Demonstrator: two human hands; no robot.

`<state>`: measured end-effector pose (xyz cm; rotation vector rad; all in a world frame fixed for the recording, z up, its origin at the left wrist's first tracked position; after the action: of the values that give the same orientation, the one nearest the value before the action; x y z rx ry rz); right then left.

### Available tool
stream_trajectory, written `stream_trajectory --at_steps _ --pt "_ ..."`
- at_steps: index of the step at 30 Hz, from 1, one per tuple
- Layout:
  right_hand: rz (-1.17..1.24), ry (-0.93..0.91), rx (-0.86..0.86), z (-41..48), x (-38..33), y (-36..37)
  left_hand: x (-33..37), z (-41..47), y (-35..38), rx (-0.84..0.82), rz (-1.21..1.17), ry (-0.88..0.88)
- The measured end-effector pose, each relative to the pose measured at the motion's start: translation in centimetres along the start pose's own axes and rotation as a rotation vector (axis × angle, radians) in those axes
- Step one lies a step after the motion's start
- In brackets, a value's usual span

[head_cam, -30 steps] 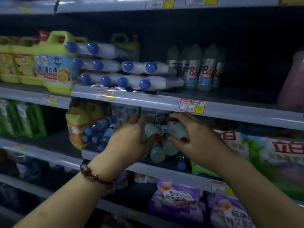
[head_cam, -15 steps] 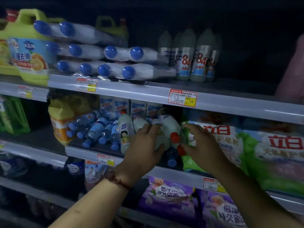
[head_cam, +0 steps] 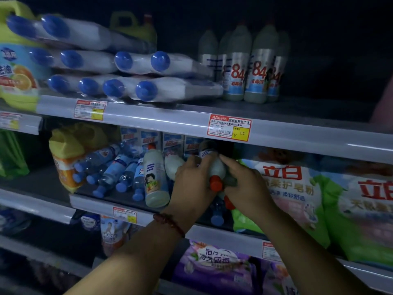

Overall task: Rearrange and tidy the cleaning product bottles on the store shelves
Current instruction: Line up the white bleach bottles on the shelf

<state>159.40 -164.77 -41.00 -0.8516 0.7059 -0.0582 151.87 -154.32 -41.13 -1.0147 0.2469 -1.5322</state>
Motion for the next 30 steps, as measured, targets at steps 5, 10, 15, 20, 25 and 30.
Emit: stream_trajectory --at_steps 5,10,15,20,25,30 --pt "0.103 -0.086 0.071 0.2 -0.7 -1.1 0.7 -1.1 -2.2 0.138 -0.156 0.108" --pt "-0.056 -0.164 0.034 0.5 -2.6 -0.9 1.9 -2.5 -5.9 0.183 -0.238 0.172" --pt "-0.040 -0.263 -0.054 0.3 -5.6 -0.6 4.1 -4.1 -10.2 0.089 -0.349 0.277" --pt "0.021 -0.228 0.025 -1.6 -7.8 -2.1 3.2 -4.0 -12.7 -0.028 -0.452 0.168" --pt "0.161 -0.186 0.017 -3.4 -10.7 -4.3 3.1 -5.2 -13.0 -0.070 -0.592 0.066" --pt "0.145 -0.122 -0.004 -4.5 -13.4 -7.3 4.2 -6.7 -13.8 -0.028 -0.736 0.008"
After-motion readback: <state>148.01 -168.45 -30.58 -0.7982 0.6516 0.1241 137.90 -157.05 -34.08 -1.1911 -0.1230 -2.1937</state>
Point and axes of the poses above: each hand's wrist, its own z-axis towards the middle knuckle, its own y-axis out of the palm, x = y × z, the point moved 10 cm from there along z, towards the middle knuckle, and after that the axes turned 4 degrees about -z, right-handed, at the moved point
